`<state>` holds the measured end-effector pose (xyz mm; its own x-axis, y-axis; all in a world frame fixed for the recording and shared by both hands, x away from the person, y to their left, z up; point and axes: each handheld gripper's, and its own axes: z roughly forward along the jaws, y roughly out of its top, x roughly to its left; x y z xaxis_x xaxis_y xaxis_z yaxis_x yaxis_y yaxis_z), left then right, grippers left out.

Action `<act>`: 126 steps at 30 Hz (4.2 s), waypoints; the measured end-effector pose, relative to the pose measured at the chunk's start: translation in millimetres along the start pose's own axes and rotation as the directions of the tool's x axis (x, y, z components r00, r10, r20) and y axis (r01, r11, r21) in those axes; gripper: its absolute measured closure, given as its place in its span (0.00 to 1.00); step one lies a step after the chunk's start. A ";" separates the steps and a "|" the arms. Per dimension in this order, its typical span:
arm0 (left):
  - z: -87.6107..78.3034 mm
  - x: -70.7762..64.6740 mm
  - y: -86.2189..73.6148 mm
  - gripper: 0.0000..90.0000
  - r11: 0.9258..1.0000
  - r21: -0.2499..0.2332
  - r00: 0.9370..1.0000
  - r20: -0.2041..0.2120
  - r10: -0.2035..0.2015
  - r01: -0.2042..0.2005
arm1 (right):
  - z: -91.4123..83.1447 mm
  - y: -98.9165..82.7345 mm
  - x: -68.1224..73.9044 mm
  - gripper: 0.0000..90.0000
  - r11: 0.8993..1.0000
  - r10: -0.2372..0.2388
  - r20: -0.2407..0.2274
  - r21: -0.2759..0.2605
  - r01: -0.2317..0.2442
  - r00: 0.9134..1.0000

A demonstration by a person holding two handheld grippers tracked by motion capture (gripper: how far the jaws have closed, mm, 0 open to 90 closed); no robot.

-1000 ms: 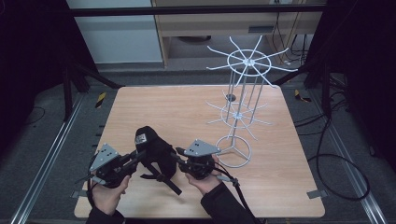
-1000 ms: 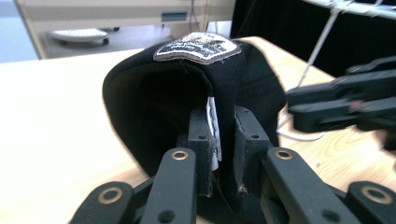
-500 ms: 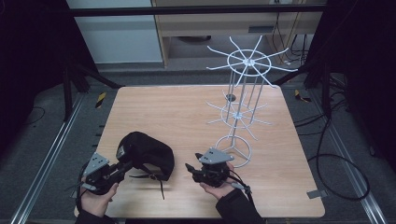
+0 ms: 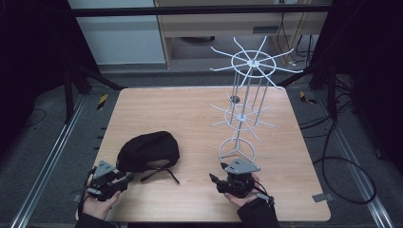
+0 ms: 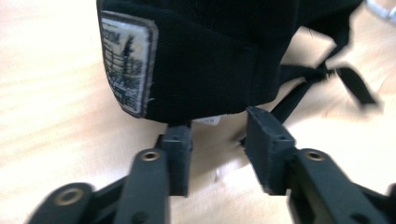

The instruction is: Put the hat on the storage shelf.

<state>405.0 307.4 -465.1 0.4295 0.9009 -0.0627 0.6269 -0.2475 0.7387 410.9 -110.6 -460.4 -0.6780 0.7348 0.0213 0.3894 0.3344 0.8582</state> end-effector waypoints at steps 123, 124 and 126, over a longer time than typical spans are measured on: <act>-101.4 -61.7 130.9 0.95 0.757 -0.654 0.970 0.190 0.151 0.010 | -53.4 -44.6 -93.9 0.47 0.988 0.142 0.255 0.028 -0.155 0.956; -103.6 -62.9 133.1 0.95 0.749 -0.662 0.969 0.196 0.153 0.015 | -53.3 -44.5 -93.7 0.47 0.987 0.143 0.256 0.029 -0.155 0.956; -107.9 -65.8 137.9 0.95 0.734 -0.679 0.967 0.199 0.160 0.019 | -53.4 -44.6 -93.8 0.47 0.988 0.141 0.256 0.028 -0.153 0.956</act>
<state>393.0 252.5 -286.7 0.6447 0.7606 -0.0764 0.0273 0.0769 0.9967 423.9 -225.9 -473.2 -0.4337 0.9010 0.0103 0.5064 0.2343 0.8299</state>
